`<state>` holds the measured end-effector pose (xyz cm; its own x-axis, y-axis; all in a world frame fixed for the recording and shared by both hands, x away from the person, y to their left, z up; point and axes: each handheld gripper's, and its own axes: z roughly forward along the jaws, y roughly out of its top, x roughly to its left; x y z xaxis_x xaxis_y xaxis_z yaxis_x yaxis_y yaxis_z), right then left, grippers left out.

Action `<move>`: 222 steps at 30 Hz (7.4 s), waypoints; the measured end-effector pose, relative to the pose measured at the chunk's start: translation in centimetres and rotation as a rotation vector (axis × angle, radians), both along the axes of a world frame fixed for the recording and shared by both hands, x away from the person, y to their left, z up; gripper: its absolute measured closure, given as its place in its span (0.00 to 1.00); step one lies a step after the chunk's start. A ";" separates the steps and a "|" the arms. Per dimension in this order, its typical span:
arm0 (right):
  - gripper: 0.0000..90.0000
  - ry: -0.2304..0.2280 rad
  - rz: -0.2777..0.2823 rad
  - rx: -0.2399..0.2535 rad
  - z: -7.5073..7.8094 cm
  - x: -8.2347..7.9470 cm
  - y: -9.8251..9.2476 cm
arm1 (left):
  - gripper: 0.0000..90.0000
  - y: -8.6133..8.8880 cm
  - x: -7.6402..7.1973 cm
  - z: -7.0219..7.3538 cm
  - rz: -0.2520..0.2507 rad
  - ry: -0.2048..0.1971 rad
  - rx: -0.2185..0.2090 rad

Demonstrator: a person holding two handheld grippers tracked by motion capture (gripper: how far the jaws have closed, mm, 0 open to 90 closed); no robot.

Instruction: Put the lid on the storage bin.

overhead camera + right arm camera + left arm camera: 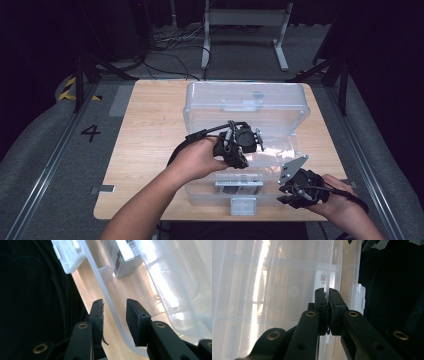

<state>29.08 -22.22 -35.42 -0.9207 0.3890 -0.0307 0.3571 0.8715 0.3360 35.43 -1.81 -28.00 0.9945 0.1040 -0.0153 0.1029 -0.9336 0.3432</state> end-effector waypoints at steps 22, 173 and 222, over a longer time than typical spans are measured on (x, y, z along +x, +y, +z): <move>0.81 -0.026 0.016 0.058 2.7 0.0 -0.6 | 0.96 -0.1 0.1 0.1 -0.005 -0.001 0.010; 1.00 -0.373 -0.433 0.726 5.7 4.2 -7.9 | 0.95 6.3 -1.0 2.6 0.036 0.011 -0.054; 1.00 -0.354 -0.425 0.705 5.3 4.1 -7.7 | 0.94 18.7 0.5 0.9 0.435 -0.017 -0.190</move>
